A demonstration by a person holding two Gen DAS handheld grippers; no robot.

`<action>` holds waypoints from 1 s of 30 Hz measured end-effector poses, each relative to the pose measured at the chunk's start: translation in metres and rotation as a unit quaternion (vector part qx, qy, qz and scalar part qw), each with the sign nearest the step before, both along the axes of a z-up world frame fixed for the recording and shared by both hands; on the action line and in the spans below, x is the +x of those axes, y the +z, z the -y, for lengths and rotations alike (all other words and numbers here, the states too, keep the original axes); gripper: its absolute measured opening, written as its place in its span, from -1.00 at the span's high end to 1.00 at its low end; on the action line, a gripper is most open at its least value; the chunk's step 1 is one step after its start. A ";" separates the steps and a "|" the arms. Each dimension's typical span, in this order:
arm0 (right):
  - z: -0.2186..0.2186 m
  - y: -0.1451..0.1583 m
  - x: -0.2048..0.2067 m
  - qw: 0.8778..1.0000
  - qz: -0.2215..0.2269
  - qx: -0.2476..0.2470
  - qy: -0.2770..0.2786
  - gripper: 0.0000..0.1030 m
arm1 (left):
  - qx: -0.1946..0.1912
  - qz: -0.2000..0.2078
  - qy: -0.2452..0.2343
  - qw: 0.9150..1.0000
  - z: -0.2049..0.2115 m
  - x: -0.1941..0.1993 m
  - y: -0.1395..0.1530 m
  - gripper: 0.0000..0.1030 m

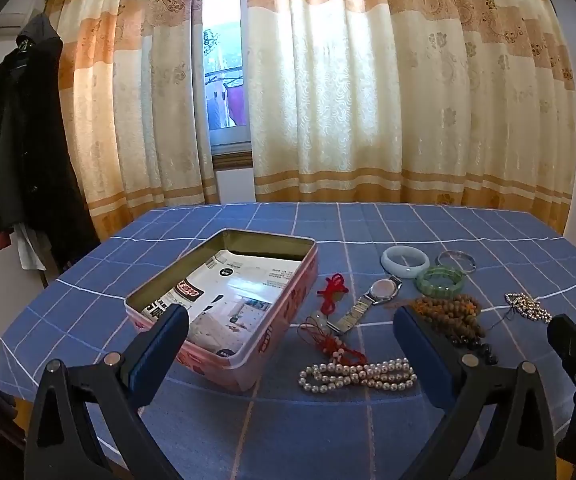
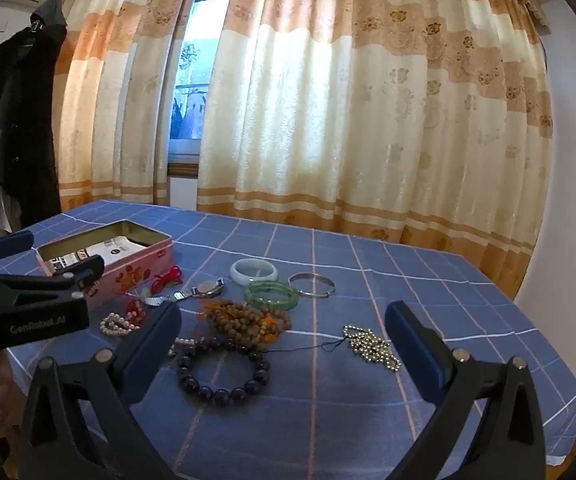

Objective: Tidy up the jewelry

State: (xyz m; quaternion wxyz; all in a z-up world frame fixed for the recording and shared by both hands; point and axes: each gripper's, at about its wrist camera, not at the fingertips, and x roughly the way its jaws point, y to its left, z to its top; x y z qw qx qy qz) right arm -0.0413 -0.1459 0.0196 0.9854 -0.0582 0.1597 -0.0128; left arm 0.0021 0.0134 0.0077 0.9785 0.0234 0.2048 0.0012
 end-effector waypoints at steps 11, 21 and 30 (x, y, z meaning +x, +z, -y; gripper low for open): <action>-0.002 -0.001 -0.001 1.000 -0.004 -0.001 0.014 -1.00 | 0.001 0.002 0.001 1.000 -0.001 0.001 0.001 -0.98; -0.004 -0.002 -0.002 1.000 -0.003 -0.002 0.016 -1.00 | 0.002 0.005 0.004 1.000 -0.004 0.002 0.004 -0.98; -0.003 -0.001 -0.003 1.000 -0.004 -0.002 0.016 -1.00 | 0.002 0.008 0.004 1.000 -0.004 0.003 0.006 -0.98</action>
